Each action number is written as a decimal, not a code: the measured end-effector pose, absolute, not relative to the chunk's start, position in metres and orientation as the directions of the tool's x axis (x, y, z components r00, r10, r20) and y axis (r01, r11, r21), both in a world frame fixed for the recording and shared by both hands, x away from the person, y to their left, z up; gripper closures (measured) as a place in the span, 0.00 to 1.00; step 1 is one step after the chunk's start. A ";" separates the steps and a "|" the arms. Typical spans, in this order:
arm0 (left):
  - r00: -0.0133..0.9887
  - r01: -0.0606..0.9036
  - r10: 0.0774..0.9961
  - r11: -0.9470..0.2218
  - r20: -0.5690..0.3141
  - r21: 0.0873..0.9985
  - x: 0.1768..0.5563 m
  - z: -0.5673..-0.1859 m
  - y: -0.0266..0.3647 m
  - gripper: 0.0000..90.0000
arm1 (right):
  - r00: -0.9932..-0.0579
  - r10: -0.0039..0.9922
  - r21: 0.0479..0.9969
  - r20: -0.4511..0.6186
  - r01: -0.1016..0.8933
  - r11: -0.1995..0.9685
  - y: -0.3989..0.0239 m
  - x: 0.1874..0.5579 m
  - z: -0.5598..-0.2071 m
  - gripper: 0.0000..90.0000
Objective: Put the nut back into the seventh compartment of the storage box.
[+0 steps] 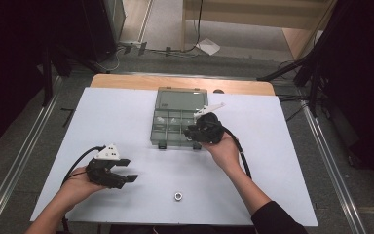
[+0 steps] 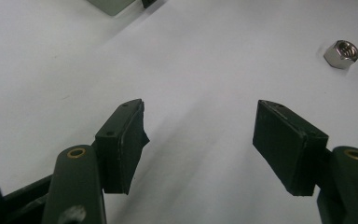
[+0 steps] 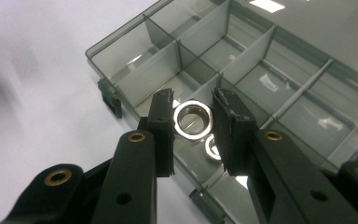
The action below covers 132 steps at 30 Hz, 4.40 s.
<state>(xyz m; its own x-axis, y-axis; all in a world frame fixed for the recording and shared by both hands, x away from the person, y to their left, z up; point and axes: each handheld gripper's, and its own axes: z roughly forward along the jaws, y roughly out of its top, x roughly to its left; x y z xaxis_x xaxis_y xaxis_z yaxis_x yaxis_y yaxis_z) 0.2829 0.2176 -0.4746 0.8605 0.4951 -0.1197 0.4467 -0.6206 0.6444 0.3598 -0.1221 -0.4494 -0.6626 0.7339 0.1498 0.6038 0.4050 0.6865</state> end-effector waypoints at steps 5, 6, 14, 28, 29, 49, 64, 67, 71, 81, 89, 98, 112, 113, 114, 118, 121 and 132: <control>0.861 0.447 0.495 -0.621 -0.120 0.644 0.283 -0.475 0.218 0.38 | -0.660 0.738 0.690 0.141 0.600 0.405 -0.119 0.366 -0.452 0.79; 0.860 0.447 0.495 -0.620 -0.120 0.644 0.283 -0.475 0.218 0.38 | -0.660 0.739 0.690 0.136 0.599 0.407 -0.118 0.367 -0.453 0.79; 0.862 0.446 0.493 -0.626 -0.118 0.640 0.283 -0.476 0.217 0.38 | -0.657 0.747 0.692 0.107 0.589 0.418 -0.114 0.372 -0.462 0.79; 0.861 0.445 0.493 -0.621 -0.120 0.645 0.283 -0.475 0.218 0.38 | -0.655 0.743 0.687 0.139 0.604 0.404 -0.114 0.380 -0.474 0.62; 0.862 0.445 0.493 -0.621 -0.120 0.645 0.283 -0.475 0.218 0.38 | -0.650 0.745 0.683 0.150 0.612 0.398 -0.114 0.379 -0.473 0.59; 0.858 0.448 0.500 -0.616 -0.118 0.649 0.283 -0.474 0.219 0.38 | -0.730 0.667 0.724 0.151 0.541 0.427 -0.120 0.353 -0.465 0.39; 0.858 0.451 0.501 -0.623 -0.117 0.640 0.284 -0.474 0.218 0.38 | -0.777 0.606 0.739 0.169 0.507 0.444 -0.125 0.324 -0.460 0.37; 0.857 0.451 0.501 -0.621 -0.117 0.641 0.284 -0.474 0.218 0.38 | -0.791 0.587 0.740 0.169 0.495 0.455 -0.123 0.319 -0.460 0.37; 0.857 0.452 0.502 -0.621 -0.118 0.641 0.284 -0.474 0.218 0.38 | -0.807 0.567 0.743 0.164 0.479 0.468 -0.121 0.312 -0.458 0.36; 0.857 0.451 0.502 -0.620 -0.118 0.642 0.284 -0.474 0.218 0.38 | -0.836 0.520 0.763 0.176 0.450 0.465 -0.119 0.296 -0.451 0.36; 0.856 0.452 0.502 -0.614 -0.121 0.647 0.284 -0.474 0.218 0.38 | -0.844 0.505 0.767 0.179 0.441 0.466 -0.120 0.286 -0.453 0.35; 0.857 0.450 0.501 -0.619 -0.118 0.644 0.284 -0.474 0.219 0.38 | -0.858 0.483 0.771 0.175 0.424 0.475 -0.119 0.276 -0.454 0.35; 0.857 0.450 0.500 -0.612 -0.122 0.650 0.284 -0.473 0.218 0.38 | -0.871 0.456 0.772 0.185 0.416 0.481 -0.117 0.263 -0.460 0.35; 0.857 0.450 0.500 -0.612 -0.123 0.651 0.284 -0.473 0.218 0.38 | -0.871 0.456 0.770 0.185 0.417 0.484 -0.118 0.262 -0.461 0.35; 0.857 0.449 0.500 -0.611 -0.122 0.652 0.284 -0.473 0.218 0.38 | -0.869 0.456 0.769 0.190 0.421 0.482 -0.118 0.261 -0.461 0.35; 0.859 0.447 0.497 -0.614 -0.121 0.650 0.285 -0.473 0.217 0.38 | -0.872 0.452 0.767 0.188 0.418 0.487 -0.116 0.257 -0.466 0.35; 0.861 0.447 0.495 -0.630 -0.115 0.635 0.285 -0.472 0.216 0.38 | -0.875 0.444 0.759 0.192 0.419 0.498 -0.113 0.254 -0.470 0.35; 0.860 0.445 0.497 -0.617 -0.117 0.650 0.285 -0.473 0.216 0.38 | -0.877 0.436 0.750 0.199 0.423 0.508 -0.112 0.249 -0.475 0.35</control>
<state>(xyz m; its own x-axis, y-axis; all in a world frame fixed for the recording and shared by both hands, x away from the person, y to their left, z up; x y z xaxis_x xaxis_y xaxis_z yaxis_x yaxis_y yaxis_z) 0.2851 0.2163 -0.4726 0.8601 0.4965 -0.1173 0.4447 -0.6168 0.6495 0.2494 -0.1123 -0.4746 -0.8774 0.4363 0.1994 0.4233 0.5084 0.7499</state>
